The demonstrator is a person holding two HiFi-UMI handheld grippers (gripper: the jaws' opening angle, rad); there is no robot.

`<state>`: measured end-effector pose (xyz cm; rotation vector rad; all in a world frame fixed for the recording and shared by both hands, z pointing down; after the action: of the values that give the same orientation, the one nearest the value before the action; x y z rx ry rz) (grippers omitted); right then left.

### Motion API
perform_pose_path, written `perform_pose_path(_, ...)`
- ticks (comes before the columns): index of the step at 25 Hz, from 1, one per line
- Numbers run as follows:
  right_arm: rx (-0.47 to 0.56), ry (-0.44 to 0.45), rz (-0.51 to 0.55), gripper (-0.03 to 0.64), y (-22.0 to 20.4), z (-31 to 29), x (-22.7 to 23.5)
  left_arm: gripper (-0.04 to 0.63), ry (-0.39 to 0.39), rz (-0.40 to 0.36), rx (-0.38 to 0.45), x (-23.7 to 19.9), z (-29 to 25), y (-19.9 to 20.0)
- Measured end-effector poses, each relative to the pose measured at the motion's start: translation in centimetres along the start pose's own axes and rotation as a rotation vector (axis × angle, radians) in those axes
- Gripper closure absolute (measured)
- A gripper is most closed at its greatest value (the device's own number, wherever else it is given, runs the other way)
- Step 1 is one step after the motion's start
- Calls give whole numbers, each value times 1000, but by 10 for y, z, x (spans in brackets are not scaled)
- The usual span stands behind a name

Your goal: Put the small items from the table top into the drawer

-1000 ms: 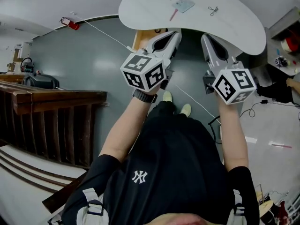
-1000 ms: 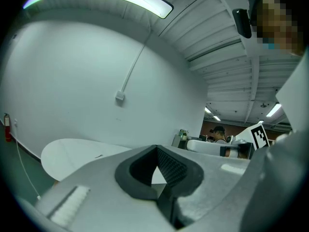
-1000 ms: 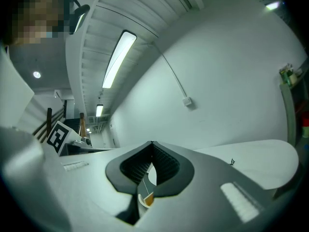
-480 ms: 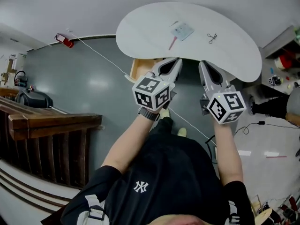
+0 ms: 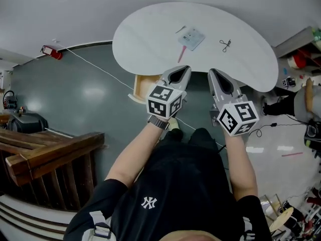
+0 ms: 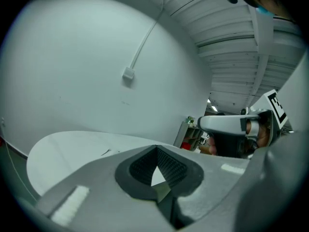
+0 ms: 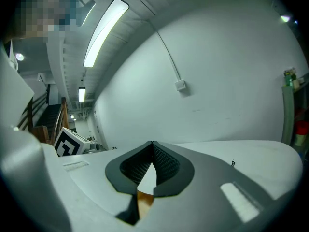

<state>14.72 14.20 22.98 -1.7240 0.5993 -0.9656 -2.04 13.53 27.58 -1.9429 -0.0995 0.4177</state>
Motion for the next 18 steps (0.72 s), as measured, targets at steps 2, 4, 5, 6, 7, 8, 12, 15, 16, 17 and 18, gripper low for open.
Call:
perform_pose_path(2,-20,-7,2,594,-2,-10,3,595,-3,-1,-19,-9,-11,-5)
perform_pose_path(4,-31,-14,3,594,-3,-18,10,595,-4,-1,-34,-14,-21,-10)
perform_pose_path(5,-34,-17,1,594,-3,-22,14,595,-2,-3,-39,-17,-26,-12)
perform_pose_path(6,-37,-19,0,594,-4,-26,20,595,1,-4,-44,-19,-31,-14)
perform_pose_path(7,-42,-19,2,595,-5,-31,25,595,6,-5,-48,-22,-36,-15)
perform_pose_path(8,-49,-19,7,595,-7,-36,31,595,15,-5,-50,-25,-42,-17)
perform_pose_path(12,-80,6,32,595,-13,-61,57,595,53,-17,-63,-38,-68,-22)
perform_pose_path(15,-111,41,51,595,-15,-82,80,594,82,-21,-84,-47,-91,-24)
perform_pose_path(16,-118,52,54,595,-14,-89,89,595,92,-20,-93,-50,-100,-25)
perform_pose_path(17,-125,63,54,595,-13,-96,98,594,104,-20,-102,-53,-107,-27)
perform_pose_path(18,-132,73,53,595,-13,-102,106,595,117,-20,-113,-55,-115,-29)
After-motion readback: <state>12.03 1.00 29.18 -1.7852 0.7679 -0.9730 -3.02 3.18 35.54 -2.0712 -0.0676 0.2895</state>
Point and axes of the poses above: the fingertips, and each gripper's own axes: z backward along the fingers, x to its right, y out of its top, the point moved 8 cm from there along z, backward along the fingers, and after that the axes turned 13 degrees about y, right-handed, at the moved point
